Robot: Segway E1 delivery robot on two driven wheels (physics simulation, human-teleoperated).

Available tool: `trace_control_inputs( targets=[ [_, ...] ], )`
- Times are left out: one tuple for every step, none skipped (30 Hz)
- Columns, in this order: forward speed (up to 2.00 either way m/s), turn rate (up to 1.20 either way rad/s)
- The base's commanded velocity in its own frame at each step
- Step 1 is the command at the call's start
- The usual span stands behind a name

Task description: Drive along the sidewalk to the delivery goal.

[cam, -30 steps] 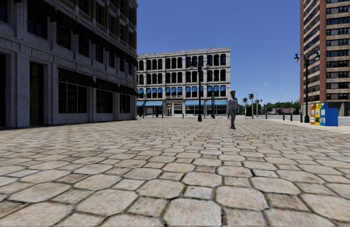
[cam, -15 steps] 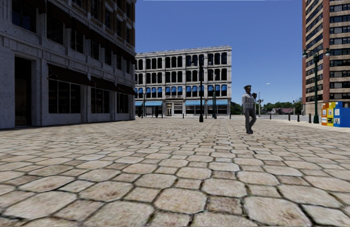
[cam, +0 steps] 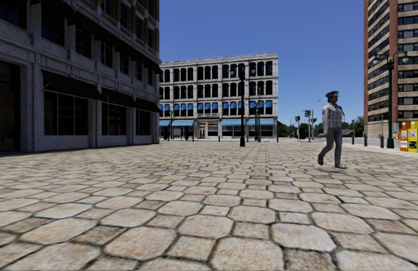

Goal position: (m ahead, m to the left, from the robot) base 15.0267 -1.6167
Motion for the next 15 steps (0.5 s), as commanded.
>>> trace_control_inputs(
  targets=[
    [2.00, 0.00],
    [2.00, 0.00],
    [2.00, 0.00],
    [2.00, 0.00],
    [2.00, 0.00],
    [2.00, 0.00],
    [2.00, 0.00],
    [2.00, 0.00],
    [2.00, 0.00],
    [2.00, 0.00],
    [2.00, 0.00],
    [2.00, 0.00],
    [2.00, 0.00],
    [2.00, 0.00],
    [2.00, 0.00]
  ],
)
